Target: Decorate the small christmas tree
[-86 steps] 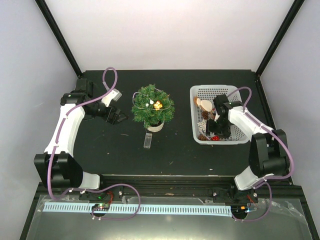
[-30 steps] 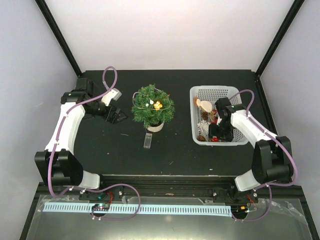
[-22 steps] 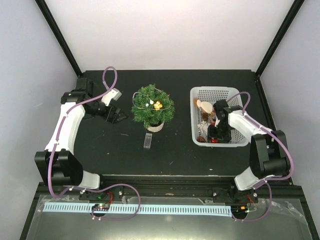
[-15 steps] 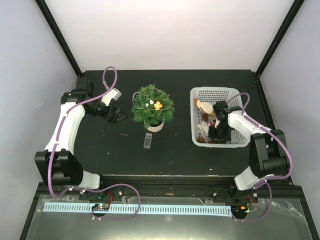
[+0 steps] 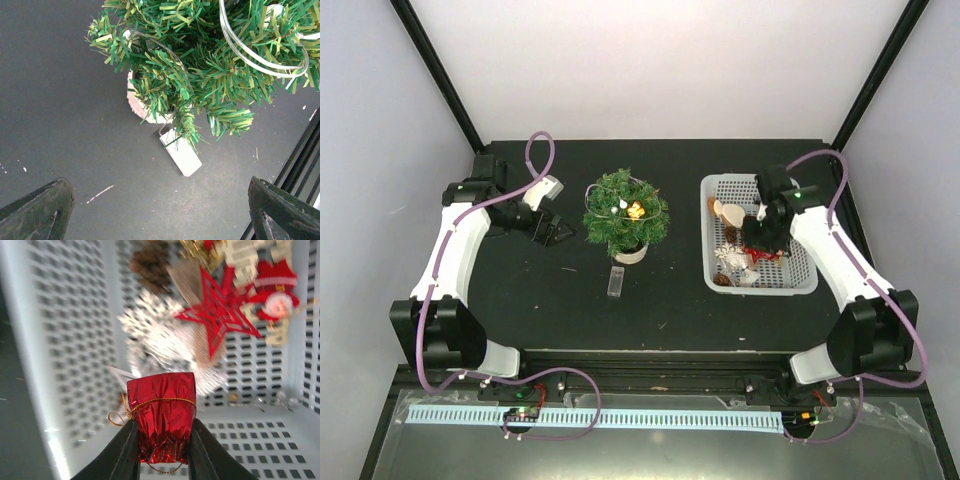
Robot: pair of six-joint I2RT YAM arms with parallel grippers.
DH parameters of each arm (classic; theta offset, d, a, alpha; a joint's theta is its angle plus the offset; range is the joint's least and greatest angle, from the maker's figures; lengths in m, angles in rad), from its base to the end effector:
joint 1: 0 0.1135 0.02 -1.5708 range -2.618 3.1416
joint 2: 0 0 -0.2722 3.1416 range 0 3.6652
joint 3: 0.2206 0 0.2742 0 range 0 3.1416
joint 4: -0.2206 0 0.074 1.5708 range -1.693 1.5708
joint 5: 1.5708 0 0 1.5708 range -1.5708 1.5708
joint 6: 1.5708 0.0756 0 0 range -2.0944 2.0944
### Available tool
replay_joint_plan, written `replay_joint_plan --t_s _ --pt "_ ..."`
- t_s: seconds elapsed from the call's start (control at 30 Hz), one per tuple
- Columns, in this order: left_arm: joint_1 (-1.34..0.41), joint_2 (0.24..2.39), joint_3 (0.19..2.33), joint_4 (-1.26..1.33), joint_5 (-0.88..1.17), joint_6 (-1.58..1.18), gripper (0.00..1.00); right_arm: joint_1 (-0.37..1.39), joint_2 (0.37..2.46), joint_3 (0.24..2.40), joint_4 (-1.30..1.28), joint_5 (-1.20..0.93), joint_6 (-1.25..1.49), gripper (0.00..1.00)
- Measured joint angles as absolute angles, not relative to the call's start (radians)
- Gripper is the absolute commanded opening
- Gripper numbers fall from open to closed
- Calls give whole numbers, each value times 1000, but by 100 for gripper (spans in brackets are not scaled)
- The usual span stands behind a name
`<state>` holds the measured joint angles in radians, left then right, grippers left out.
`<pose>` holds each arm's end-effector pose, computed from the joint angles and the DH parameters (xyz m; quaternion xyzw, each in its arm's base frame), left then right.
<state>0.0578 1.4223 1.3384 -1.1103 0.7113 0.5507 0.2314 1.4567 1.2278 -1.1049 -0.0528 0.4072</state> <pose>0.3020 -0.0320 0.2980 0.2879 0.8771 -0.2738 0.2699 0.2894 0.0723 0.2363 0.0840 0.9891 0.0620 0.1040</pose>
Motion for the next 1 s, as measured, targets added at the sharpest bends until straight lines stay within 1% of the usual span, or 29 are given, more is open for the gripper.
replay_joint_plan --t_s 0.17,0.23,0.37,0.53,0.77,1.0 --pt "58 1423 1344 -1118 711 551 95 294 1454 1432 -1128 -81 442 26" --pt "58 1427 1355 -1127 711 551 95 331 1481 1546 -1134 -105 454 26" --pt "58 1429 1372 -1135 711 551 95 393 1601 1814 -1131 -162 459 26" --pt "58 1429 1378 -1138 711 551 95 419 1758 2072 -1120 -235 463 26" --pt "58 1429 1378 -1147 711 550 95 447 1939 2262 -1106 -327 479 26" --pt "58 1432 1385 -1157 710 550 95 519 2006 2307 -1095 -379 482 27"
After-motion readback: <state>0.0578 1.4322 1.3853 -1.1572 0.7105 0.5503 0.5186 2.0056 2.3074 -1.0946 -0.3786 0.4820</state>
